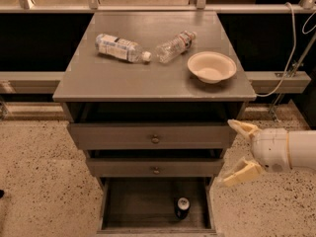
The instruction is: Pick pepsi can from bottom drawer and place on counter
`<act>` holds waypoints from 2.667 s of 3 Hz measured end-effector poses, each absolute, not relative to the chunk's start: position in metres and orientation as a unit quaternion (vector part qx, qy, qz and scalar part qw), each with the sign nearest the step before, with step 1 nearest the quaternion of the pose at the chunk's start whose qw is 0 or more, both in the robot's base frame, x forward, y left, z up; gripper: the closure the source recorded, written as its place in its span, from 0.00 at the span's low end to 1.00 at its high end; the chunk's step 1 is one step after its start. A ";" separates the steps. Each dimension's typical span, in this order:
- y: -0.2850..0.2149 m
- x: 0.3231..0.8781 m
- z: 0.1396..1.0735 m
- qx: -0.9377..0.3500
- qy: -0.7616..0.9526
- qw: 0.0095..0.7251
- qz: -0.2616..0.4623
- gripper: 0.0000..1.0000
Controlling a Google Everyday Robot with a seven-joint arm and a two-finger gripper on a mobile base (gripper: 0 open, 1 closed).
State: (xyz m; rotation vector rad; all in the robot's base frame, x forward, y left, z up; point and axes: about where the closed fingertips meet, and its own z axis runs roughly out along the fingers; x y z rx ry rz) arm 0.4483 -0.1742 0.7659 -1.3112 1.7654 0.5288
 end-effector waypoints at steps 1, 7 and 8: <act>-0.175 0.445 0.761 -0.512 0.697 0.447 0.230 0.00; -0.148 0.470 0.563 -0.520 0.599 0.571 0.214 0.00; -0.137 0.483 0.513 -0.537 0.602 0.558 0.192 0.00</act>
Offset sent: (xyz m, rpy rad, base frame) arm 0.0010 -0.0174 -0.0723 0.2303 -0.2476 0.0121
